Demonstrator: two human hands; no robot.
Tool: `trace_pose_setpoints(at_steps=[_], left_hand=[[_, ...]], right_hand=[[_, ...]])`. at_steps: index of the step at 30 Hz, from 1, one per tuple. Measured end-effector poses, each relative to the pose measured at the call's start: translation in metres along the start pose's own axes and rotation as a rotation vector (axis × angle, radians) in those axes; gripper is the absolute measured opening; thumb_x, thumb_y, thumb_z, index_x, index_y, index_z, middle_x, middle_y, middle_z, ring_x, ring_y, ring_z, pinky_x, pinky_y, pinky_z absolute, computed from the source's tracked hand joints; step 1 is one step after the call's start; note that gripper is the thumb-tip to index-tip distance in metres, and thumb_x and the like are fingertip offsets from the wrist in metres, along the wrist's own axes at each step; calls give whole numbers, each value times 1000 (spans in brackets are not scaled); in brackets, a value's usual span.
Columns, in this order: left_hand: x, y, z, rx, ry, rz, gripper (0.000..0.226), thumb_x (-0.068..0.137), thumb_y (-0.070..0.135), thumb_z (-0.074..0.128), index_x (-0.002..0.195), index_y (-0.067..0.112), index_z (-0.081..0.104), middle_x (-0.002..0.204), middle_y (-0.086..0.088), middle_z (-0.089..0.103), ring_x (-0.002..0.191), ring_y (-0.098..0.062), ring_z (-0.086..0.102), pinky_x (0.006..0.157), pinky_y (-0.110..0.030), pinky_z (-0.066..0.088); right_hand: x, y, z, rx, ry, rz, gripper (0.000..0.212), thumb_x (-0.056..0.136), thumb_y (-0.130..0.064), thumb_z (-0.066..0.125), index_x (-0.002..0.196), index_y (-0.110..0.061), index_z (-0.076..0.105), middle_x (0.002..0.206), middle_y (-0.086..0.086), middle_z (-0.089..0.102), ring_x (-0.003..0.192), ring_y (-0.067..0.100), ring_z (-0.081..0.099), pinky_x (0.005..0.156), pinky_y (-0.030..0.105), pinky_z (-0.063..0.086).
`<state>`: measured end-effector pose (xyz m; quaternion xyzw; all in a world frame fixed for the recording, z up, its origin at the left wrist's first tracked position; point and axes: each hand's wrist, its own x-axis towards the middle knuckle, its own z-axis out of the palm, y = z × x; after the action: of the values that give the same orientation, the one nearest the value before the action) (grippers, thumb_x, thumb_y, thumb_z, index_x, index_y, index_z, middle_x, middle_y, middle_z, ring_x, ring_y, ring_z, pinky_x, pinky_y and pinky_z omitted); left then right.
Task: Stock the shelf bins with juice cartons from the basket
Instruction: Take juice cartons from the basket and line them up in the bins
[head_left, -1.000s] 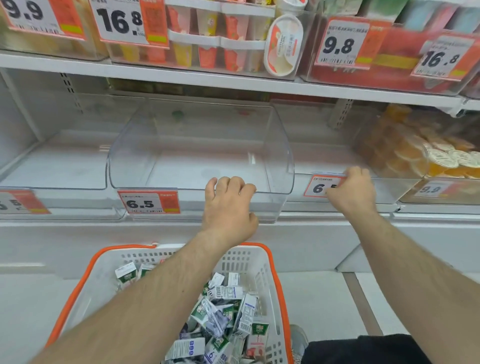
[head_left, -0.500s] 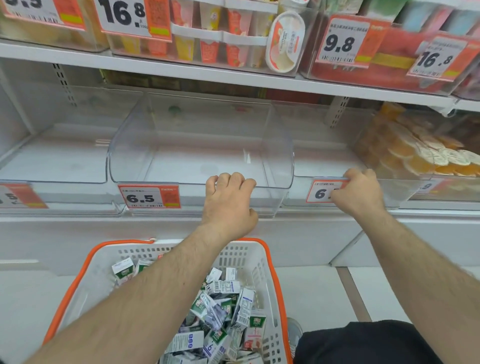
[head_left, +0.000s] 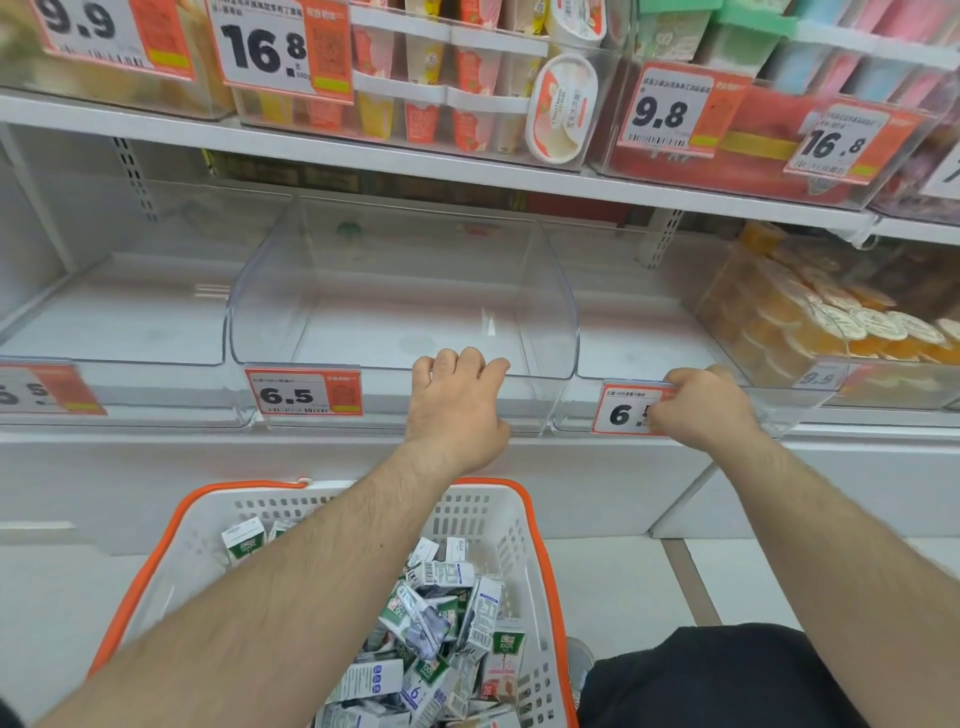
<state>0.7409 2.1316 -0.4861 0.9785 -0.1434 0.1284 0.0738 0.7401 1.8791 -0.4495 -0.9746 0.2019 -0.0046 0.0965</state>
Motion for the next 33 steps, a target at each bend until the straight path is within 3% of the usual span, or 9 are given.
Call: trace_pose_setpoints(at_steps=[5, 9, 14, 17, 20, 23, 25, 28, 33], left_hand=[[-1, 0, -1, -7, -13, 4, 66, 85, 33, 50, 146, 27, 28, 131, 1, 43, 121, -25, 36, 107, -42, 21], [0, -1, -2, -8, -25, 18, 70, 86, 36, 50, 149, 25, 22, 136, 1, 41, 125, -25, 34, 111, -43, 17], [-1, -5, -5, -66, -49, 35, 76, 87, 35, 51, 153, 25, 15, 150, -1, 28, 139, -24, 20, 118, -44, 0], [-13, -12, -5, -132, 99, 82, 76, 84, 29, 54, 152, 22, 21, 156, -7, 19, 145, -26, 6, 117, -44, -12], [-45, -38, 8, -232, 344, 131, 61, 69, 22, 61, 129, 18, 53, 133, -8, 48, 127, -25, 31, 112, -43, 9], [-82, -75, 35, -274, 199, 33, 50, 73, 20, 61, 123, 18, 58, 122, -3, 54, 117, -23, 37, 101, -38, 20], [-99, -94, 50, -278, -25, -85, 46, 83, 21, 58, 129, 22, 53, 127, 1, 51, 122, -22, 36, 103, -37, 22], [-113, -115, 70, -278, -235, -169, 44, 88, 25, 56, 131, 26, 50, 134, 4, 48, 128, -20, 36, 107, -38, 25], [-148, -164, 97, -369, -512, -347, 33, 85, 25, 59, 118, 22, 61, 126, -1, 57, 114, -21, 53, 98, -36, 45]], right_hand=[[-4, -3, -7, -54, -58, -10, 22, 76, -24, 55, 97, -30, 61, 109, 7, 41, 100, 33, 56, 90, 37, 49], [-9, -12, -5, -73, -64, -47, 36, 78, -28, 55, 113, -35, 58, 109, 5, 43, 105, 31, 54, 92, 38, 48], [-18, -29, -2, 9, -97, -74, 45, 78, -24, 53, 122, -27, 56, 110, 5, 44, 100, 29, 56, 91, 41, 50], [-28, -31, -3, -70, -105, -40, 66, 81, -31, 55, 144, -29, 35, 136, 7, 37, 110, 32, 55, 93, 42, 49], [-53, -42, -4, -176, 68, -69, 77, 81, -33, 61, 147, -28, 22, 153, 9, 16, 116, 37, 51, 86, 41, 46], [-93, -69, 14, -118, 216, -331, 65, 80, -33, 65, 139, -23, 39, 147, 7, 27, 114, 35, 54, 87, 41, 47], [-107, -92, 41, -21, 22, -476, 55, 82, -34, 63, 134, -25, 49, 140, 2, 41, 117, 29, 54, 92, 39, 47], [-104, -121, 99, 10, -397, -513, 34, 81, -32, 61, 115, -24, 63, 117, 0, 63, 108, 23, 59, 89, 35, 51], [-111, -133, 194, -144, -756, -458, 33, 85, -24, 58, 110, -4, 66, 113, 14, 67, 100, 27, 63, 83, 37, 53]])
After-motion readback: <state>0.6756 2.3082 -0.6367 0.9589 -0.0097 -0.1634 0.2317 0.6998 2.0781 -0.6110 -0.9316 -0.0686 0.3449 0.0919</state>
